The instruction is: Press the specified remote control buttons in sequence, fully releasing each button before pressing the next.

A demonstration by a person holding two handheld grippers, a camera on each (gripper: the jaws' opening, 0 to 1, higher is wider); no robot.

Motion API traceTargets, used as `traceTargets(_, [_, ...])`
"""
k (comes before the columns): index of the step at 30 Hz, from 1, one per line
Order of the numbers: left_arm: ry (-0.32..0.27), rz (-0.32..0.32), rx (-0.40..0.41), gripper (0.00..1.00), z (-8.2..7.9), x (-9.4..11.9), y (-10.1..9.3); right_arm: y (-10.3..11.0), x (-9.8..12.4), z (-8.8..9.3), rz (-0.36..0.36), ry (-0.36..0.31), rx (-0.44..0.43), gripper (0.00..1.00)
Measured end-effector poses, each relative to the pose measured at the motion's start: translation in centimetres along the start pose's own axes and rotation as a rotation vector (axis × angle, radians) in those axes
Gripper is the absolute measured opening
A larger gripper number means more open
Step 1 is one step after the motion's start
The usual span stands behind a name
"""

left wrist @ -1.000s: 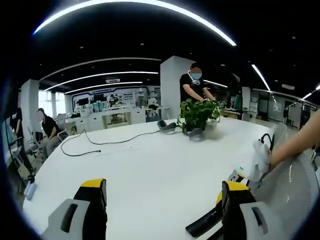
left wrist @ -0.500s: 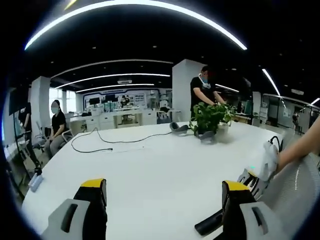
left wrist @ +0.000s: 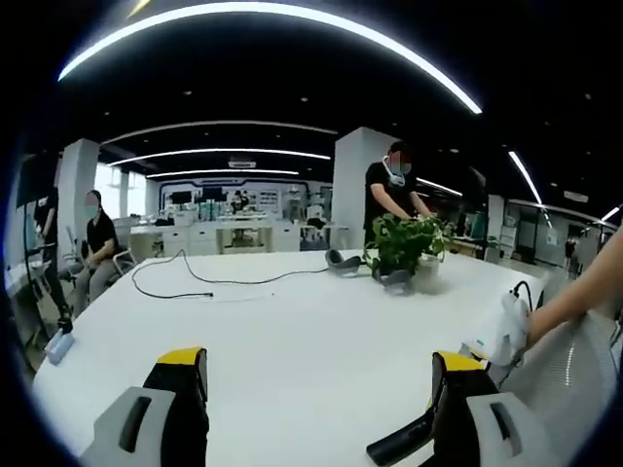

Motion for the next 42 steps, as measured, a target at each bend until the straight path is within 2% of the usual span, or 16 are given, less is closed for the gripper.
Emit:
traceTargets(2, [0.000, 0.003, 0.016, 1.00, 0.0, 0.0, 0.0, -0.3, 0.0, 0.1, -0.003, 0.002, 0.004, 0.20])
traceTargets(8, [0.015, 0.003, -0.011, 1.00, 0.3, -0.2, -0.2, -1.9, -0.1, 0.5, -0.002, 0.010, -0.004, 0.20])
traceTargets(18, [0.030, 0.002, -0.012, 1.00, 0.6, -0.2, -0.1, -4.5, -0.1, 1.3, 0.002, 0.013, -0.025, 0.20])
traceTargets(42, [0.044, -0.007, -0.013, 1.00, 0.9, -0.3, 0.2, -10.7, 0.2, 3.6, -0.017, 0.067, -0.044, 0.20])
Point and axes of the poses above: the point that each gripper's makers call its tool centre point, and the gripper's own axes: x roughly backward along the fingers, y roughly to its left, z roughly out of its underside, the point moved 3 cm from there along x, roughly backward along the fingers, and after that the axes turned 15 degrees about x, right-handed, at the moved point
